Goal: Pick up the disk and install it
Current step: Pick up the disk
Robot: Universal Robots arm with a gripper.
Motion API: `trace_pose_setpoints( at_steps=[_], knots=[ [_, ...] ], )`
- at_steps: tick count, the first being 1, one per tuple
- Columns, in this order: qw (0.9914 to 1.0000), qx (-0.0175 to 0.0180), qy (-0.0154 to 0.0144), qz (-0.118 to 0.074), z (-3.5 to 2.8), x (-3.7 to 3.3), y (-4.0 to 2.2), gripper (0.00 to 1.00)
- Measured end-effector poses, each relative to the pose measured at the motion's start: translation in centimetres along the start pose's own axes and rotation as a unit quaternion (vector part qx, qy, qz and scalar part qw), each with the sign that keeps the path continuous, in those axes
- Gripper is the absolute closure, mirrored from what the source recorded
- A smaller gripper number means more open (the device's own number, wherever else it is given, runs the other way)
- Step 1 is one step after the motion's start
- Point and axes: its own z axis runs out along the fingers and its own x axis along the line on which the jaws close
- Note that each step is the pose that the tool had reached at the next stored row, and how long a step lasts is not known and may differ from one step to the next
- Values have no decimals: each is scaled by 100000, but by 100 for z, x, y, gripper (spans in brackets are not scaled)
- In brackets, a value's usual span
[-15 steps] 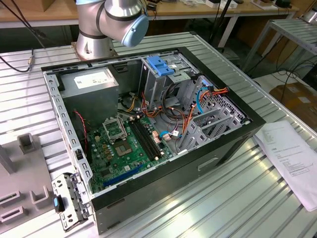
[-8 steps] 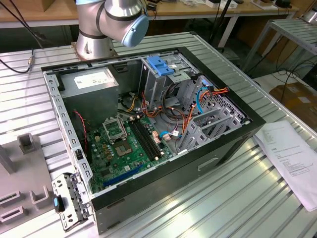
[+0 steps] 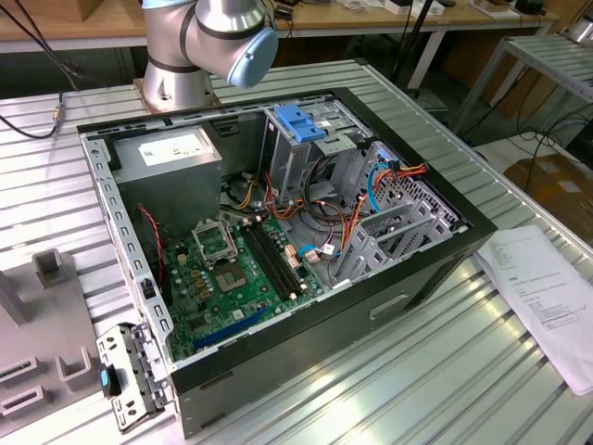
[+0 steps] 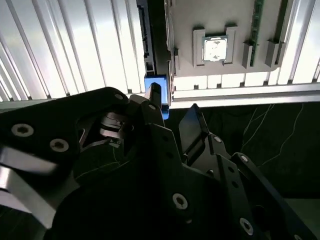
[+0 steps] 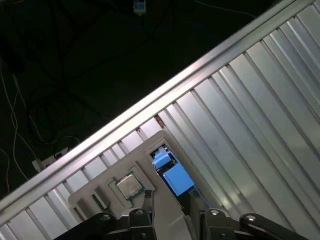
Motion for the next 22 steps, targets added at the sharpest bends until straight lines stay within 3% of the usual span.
trace_pose_setpoints(
  at_steps=[2,4,19,21,22],
  knots=[
    [99967,22,20,-2580,21,0,-1,58],
    [99931,31,34,-3703,23,0,0,58],
    [99929,35,27,-3770,25,0,0,58],
    [99881,52,36,-4871,32,0,-1,58],
    [99790,63,67,-6476,42,1,-1,58]
  ],
)
